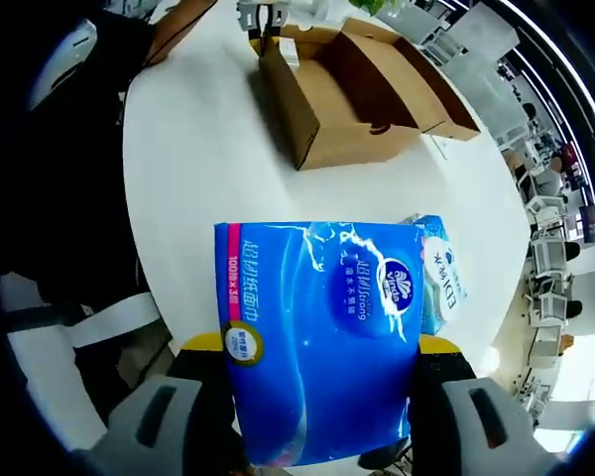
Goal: Operate the shoe box by opening the lid, removing the specified soft item, and placing it in the target area until the item is outside and the box remains undamaged.
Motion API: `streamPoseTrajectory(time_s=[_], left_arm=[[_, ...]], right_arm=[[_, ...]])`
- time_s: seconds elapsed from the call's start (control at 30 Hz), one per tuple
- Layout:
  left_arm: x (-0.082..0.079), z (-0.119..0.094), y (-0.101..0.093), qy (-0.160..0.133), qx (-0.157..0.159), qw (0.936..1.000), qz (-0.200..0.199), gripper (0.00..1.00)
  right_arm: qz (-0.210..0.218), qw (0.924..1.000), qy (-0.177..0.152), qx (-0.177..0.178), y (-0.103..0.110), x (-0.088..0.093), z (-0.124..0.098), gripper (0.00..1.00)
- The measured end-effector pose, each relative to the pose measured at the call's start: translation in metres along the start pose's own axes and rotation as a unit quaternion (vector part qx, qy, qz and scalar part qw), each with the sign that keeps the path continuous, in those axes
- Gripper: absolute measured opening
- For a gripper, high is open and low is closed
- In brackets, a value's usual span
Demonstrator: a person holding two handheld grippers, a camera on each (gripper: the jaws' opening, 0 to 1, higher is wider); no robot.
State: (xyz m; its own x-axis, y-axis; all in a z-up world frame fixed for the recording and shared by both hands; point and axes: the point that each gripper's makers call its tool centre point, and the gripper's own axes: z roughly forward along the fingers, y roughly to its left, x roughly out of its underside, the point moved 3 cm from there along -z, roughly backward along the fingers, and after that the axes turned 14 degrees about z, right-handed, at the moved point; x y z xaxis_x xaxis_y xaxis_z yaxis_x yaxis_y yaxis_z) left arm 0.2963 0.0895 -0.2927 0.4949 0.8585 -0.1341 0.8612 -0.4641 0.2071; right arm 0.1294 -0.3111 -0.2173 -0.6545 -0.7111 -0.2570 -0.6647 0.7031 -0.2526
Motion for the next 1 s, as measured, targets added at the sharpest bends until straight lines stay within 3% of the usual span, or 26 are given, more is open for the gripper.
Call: streamPoseTrajectory(time_s=[0.13,0.37,0.53,1.0], left_arm=[[0.000,0.000,0.000,0.002,0.000,1.0000,0.001,0.05],[0.000,0.000,-0.001,0.002,-0.001,1.0000,0.002,0.05],[0.000,0.000,-0.001,0.003,-0.002,1.0000,0.003,0.05],[0.001,0.000,-0.001,0.006,-0.002,1.0000,0.002,0.05]], right_arm=[[-0.020,0.9998,0.005,-0.005,-0.001,0.006,0.004,0.71],[-0.018,0.9997,0.000,-0.017,-0.003,0.009,0.013,0.71],[-0.046,0.9983,0.028,-0.022,0.002,0.012,0.023,0.70],[-0.081,0.9946,0.046,-0.045,-0.005,0.016,0.044,0.70]])
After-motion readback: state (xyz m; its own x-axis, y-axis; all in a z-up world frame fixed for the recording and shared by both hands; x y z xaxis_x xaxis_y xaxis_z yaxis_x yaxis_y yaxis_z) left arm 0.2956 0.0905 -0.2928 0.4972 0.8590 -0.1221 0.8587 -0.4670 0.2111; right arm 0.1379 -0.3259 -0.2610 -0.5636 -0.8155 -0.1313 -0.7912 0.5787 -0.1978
